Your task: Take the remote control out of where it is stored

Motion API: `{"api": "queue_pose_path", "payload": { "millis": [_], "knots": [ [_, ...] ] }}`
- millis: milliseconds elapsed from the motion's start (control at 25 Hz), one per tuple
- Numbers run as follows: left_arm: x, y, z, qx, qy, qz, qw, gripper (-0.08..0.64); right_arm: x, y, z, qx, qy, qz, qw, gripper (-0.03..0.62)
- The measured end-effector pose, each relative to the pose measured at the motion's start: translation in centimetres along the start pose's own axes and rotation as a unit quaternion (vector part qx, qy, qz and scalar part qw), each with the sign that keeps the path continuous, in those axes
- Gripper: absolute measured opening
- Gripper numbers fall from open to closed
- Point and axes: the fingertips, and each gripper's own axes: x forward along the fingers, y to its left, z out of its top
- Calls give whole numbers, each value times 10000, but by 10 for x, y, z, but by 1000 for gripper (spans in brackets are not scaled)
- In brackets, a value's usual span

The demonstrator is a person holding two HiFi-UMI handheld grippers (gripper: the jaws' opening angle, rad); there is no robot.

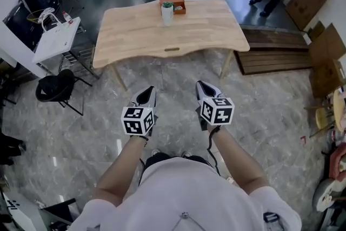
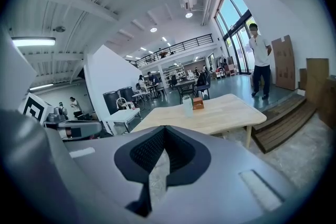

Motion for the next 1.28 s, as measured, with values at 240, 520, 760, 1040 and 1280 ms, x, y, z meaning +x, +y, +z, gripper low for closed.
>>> {"api": "queue_pose_path", "payload": {
  "millis": [240, 520, 760, 1040, 1280],
  "knots": [
    [7, -5, -5, -25, 68, 184, 9998, 0, 6, -29, -8, 85, 134, 54, 9999, 28],
    [47, -7, -4, -38, 130, 139, 9998, 0, 32, -59, -4, 132, 159, 31, 9998, 28],
    [105, 26, 17, -42, 65, 7, 10000, 0, 93, -77, 22, 102, 121, -39, 9999, 28],
    [214, 85, 84, 22, -20, -221, 9998, 0, 191, -105, 97, -72, 10, -261, 9996, 28],
    [294, 134, 139, 87, -46, -406, 9991, 0, 280, -120, 165, -18, -92, -375, 9993, 28]
  ]
}}
